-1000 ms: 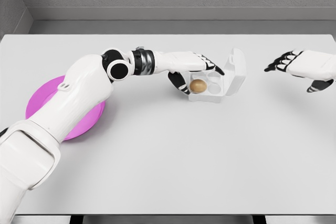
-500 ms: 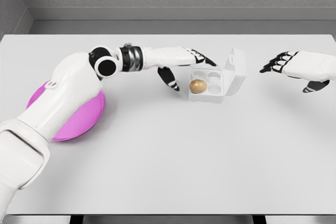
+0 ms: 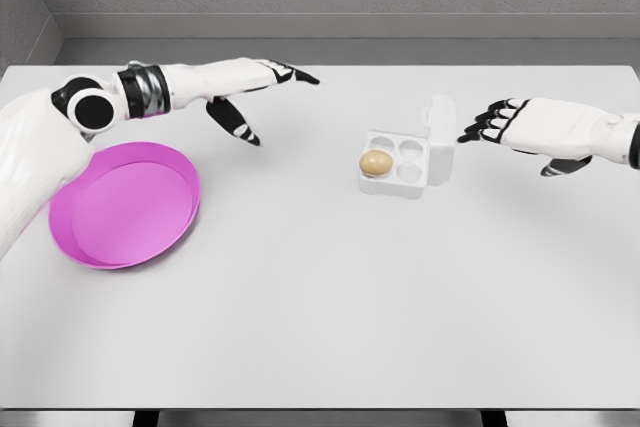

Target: Pack egg into the box and close the box lid

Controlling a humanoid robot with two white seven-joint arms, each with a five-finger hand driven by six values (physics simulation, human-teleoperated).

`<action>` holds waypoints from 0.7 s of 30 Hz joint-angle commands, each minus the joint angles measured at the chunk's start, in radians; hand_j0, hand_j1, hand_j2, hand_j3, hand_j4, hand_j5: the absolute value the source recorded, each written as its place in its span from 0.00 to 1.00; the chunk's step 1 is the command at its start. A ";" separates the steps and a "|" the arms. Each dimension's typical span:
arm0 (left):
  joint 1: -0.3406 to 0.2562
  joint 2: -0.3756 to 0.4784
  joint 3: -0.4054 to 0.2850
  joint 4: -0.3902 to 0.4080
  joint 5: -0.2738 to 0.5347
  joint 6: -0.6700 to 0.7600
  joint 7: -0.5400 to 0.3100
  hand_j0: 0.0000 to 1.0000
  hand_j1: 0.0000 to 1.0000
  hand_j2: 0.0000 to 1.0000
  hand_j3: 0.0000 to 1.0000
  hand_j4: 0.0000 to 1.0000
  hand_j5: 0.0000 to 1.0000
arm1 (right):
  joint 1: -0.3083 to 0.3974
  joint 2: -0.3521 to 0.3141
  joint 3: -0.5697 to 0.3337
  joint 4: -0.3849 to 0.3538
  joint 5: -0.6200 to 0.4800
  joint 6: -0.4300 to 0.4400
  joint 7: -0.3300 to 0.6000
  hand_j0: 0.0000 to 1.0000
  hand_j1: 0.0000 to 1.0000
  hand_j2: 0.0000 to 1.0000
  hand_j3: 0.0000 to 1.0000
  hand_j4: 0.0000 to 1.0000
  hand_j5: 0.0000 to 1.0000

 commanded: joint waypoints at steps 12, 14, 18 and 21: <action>0.000 0.025 0.020 0.006 0.014 0.002 0.004 1.00 1.00 1.00 1.00 1.00 1.00 | -0.018 0.043 0.064 -0.148 -0.018 0.003 0.000 1.00 1.00 1.00 1.00 1.00 1.00; 0.000 0.025 0.021 0.006 0.014 0.002 0.004 1.00 1.00 1.00 1.00 1.00 1.00 | -0.035 0.060 0.113 -0.148 -0.018 0.003 0.000 1.00 1.00 1.00 1.00 1.00 1.00; 0.002 0.025 0.021 0.006 0.014 0.002 0.004 1.00 1.00 1.00 1.00 1.00 1.00 | -0.040 0.085 0.127 -0.141 -0.018 0.003 0.000 1.00 1.00 1.00 1.00 1.00 1.00; 0.002 0.025 0.025 0.007 0.014 0.002 0.004 1.00 1.00 1.00 1.00 1.00 1.00 | -0.041 0.086 0.193 -0.139 -0.014 0.003 0.000 1.00 1.00 1.00 1.00 1.00 1.00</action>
